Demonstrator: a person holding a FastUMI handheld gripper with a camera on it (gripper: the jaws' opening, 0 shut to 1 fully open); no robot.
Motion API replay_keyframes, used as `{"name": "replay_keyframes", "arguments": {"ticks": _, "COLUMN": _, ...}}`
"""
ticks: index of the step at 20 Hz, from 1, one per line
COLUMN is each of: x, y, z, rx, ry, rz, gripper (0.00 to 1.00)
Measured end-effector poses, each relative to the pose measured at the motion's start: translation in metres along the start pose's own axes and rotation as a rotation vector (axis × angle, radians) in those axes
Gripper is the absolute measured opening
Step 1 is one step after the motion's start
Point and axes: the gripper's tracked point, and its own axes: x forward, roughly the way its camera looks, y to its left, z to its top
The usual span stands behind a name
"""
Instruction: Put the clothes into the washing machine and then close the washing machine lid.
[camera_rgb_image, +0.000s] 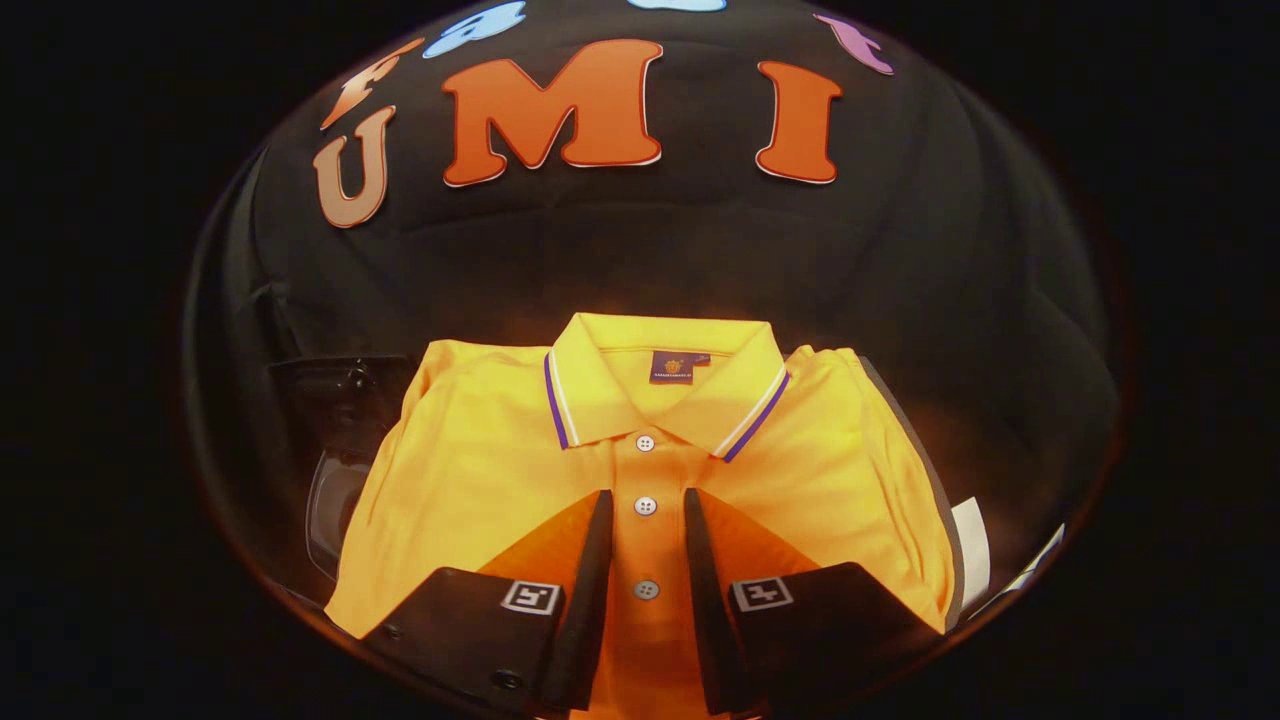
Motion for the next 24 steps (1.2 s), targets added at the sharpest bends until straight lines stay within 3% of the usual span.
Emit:
{"name": "replay_keyframes", "arguments": {"ticks": 1, "x": 0.000, "y": 0.000, "z": 0.000, "rx": 0.006, "ry": 0.012, "rz": -0.002, "gripper": 0.48}}
{"name": "replay_keyframes", "arguments": {"ticks": 4, "x": 0.001, "y": 0.007, "z": 0.001, "rx": 0.027, "ry": 0.026, "rz": 0.011, "gripper": 0.29}}
{"name": "replay_keyframes", "arguments": {"ticks": 8, "x": -0.001, "y": 0.007, "z": 0.003, "rx": 0.054, "ry": 0.048, "rz": 0.031, "gripper": 0.27}}
{"name": "replay_keyframes", "arguments": {"ticks": 9, "x": -0.001, "y": 0.007, "z": 0.004, "rx": 0.058, "ry": 0.039, "rz": 0.041, "gripper": 0.12}}
{"name": "replay_keyframes", "arguments": {"ticks": 15, "x": -0.008, "y": 0.007, "z": 0.009, "rx": 0.104, "ry": -0.030, "rz": 0.105, "gripper": 0.12}}
{"name": "replay_keyframes", "arguments": {"ticks": 24, "x": -0.058, "y": 0.020, "z": 0.041, "rx": 0.250, "ry": -0.166, "rz": 0.334, "gripper": 0.11}}
